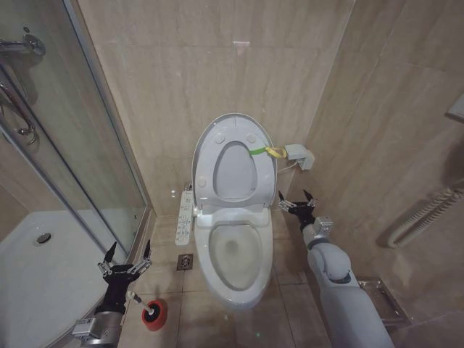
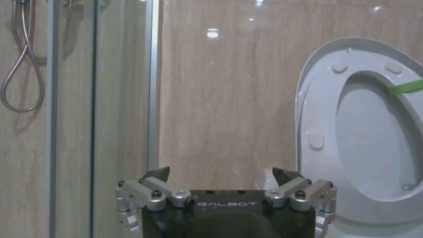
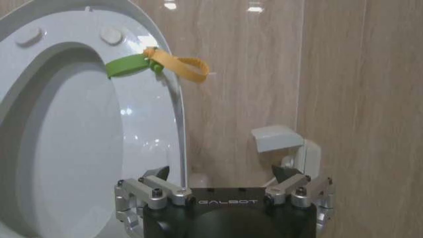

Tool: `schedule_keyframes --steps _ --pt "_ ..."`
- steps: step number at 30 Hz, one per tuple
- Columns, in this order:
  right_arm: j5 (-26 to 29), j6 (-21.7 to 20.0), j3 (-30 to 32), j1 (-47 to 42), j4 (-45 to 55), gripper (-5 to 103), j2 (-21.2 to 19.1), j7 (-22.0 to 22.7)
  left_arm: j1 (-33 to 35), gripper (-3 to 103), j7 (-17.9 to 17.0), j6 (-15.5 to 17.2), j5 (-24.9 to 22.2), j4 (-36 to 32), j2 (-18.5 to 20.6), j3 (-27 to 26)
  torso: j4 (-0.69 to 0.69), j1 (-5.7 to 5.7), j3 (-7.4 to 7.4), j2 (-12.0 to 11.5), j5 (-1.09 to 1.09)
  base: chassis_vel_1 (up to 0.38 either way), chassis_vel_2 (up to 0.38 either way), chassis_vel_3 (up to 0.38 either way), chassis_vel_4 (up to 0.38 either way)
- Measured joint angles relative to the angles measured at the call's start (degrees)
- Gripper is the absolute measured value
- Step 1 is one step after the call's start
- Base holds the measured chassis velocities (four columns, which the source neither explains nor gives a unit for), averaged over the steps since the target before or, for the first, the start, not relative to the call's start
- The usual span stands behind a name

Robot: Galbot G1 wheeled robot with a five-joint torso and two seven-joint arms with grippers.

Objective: Open the toilet lid, clean the toilet bowl with a toilet brush, close the toilet lid, and flush.

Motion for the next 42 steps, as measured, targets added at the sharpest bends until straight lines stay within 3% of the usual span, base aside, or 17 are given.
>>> schedule_keyframes --steps 27,42 --pt "0.33 1.03 0.28 1.88 -0.97 100 -0.90 1.75 0.01 100 0.00 0.00 0.00 0.00 0.00 0.00 0.00 -0.04 -0.01 0.01 0.01 -0.022 0.022 0.024 -0.021" --pt "-3.23 2.17 2.14 2.59 0.82 100 -3.62 2.99 0.01 100 0.00 0.00 0.00 0.00 0.00 0.00 -0.01 -0.06 -0.02 0.01 0.01 -0.060 0.047 0.037 -0.043"
